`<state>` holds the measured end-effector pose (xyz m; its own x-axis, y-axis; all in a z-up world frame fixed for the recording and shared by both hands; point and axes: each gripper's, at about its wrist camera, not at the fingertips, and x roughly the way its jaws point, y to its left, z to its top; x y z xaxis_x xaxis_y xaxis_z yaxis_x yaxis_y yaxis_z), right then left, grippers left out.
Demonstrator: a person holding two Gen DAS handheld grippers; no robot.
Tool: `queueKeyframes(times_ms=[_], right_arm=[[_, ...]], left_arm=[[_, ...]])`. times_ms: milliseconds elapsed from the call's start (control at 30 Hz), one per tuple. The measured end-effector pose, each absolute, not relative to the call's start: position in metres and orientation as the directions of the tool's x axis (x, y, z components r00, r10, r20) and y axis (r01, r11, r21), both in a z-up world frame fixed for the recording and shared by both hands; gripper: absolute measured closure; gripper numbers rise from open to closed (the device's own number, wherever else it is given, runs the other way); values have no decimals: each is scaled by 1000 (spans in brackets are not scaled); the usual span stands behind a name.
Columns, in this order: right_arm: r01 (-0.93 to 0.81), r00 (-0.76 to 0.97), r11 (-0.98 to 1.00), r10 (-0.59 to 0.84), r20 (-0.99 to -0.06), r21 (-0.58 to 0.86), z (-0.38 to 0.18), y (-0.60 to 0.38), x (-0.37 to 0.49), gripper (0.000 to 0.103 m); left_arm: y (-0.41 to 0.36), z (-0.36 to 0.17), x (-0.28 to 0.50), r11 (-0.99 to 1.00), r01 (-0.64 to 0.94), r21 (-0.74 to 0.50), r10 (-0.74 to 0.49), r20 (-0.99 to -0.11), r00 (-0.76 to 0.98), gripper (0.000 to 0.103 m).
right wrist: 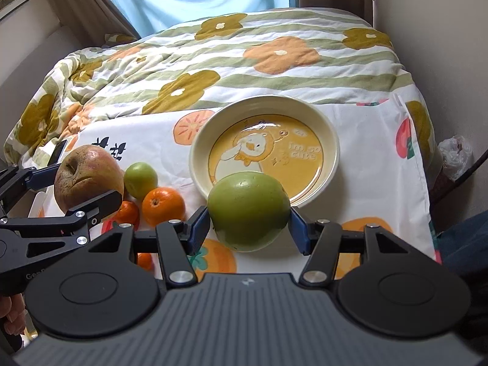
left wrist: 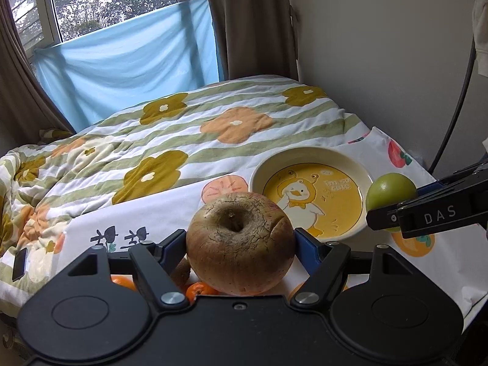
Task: Organize fruits
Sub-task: 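Carry both apples over the duck-print bowl and lower them inside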
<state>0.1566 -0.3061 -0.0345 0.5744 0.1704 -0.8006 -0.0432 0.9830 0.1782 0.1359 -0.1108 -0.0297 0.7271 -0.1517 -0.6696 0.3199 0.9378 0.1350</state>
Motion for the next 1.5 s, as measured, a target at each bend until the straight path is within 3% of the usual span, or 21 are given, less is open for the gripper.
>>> queueKeyframes(times_ms=[633,1033,1133,1200,1233,1500], right_arm=[[-118,570,980,201,-797,163,-72,-375,274,32],[-113,545,980,201,-814,166,-91,-386,299,32],[-114,543,979,205,-814,170,-91,-387,300,32],[-119,542,979,206,-815,168,-91,-386,300,32],[-121,541,978,208,-815,169,-91,-386,300,32],[-154,527,973,227,-819,171,-92,-382,300,32]], left_arm=[[-214,-87,257,928,334,165,-129,-699,703,24],[-238,-117,284,894,386,226,-108,-727,678,24],[-241,-117,281,878,403,259,-106,-715,691,22],[-242,-112,278,872,403,277,-107,-696,710,6],[-241,-109,277,875,401,273,-111,-693,713,4],[-223,-101,264,898,367,244,-90,-712,696,4]])
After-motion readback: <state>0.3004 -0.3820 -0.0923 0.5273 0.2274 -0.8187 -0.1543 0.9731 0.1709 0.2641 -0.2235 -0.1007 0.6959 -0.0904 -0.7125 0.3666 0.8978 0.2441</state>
